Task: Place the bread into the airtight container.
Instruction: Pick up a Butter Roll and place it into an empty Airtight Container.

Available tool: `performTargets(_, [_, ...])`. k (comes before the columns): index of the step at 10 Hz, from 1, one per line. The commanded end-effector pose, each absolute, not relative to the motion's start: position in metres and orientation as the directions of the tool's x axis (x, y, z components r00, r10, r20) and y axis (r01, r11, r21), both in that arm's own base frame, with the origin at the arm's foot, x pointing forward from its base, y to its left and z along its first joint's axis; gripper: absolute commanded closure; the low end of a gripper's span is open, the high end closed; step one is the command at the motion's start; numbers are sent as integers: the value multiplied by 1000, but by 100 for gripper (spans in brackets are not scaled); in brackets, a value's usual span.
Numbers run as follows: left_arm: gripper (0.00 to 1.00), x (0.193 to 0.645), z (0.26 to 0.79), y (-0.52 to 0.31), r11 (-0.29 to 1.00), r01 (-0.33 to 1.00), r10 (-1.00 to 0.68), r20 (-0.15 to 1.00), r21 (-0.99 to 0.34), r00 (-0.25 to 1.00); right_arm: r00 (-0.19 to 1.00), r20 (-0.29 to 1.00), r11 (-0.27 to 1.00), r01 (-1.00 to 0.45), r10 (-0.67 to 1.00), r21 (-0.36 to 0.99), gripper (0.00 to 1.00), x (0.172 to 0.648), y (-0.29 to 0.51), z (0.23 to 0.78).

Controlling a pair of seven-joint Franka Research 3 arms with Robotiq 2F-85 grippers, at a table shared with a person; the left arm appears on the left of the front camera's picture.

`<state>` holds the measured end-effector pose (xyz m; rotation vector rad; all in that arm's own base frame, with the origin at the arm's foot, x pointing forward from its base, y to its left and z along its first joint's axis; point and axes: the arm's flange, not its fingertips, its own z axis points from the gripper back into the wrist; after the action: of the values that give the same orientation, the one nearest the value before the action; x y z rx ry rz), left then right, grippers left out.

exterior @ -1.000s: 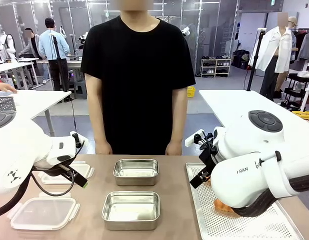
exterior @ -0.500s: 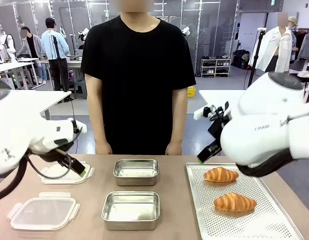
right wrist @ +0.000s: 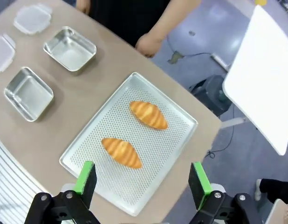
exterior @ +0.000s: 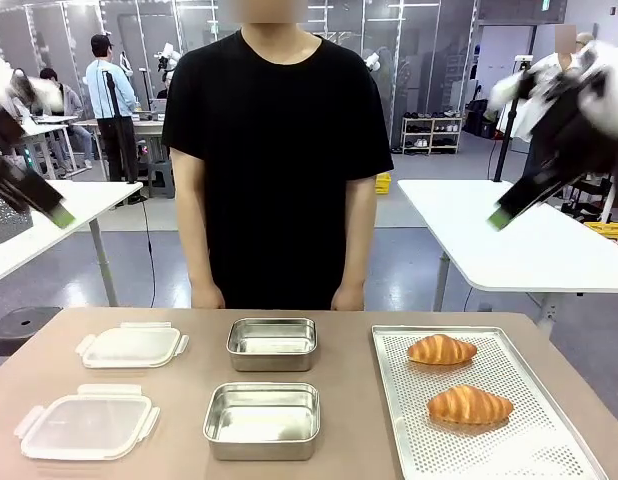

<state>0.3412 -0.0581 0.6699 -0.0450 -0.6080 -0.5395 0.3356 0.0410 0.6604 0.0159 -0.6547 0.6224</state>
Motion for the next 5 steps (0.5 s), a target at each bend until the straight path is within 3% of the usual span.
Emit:
performTargets(1, [0, 325, 726, -45, 868, 473, -467, 578, 152, 670, 594, 597, 817, -541, 540, -201, 0, 301, 17, 706])
performTargets(5, [0, 244, 816, -8, 909, 392, -378, 684, 144, 624, 482, 655, 786, -541, 582, -301, 0, 214, -14, 772])
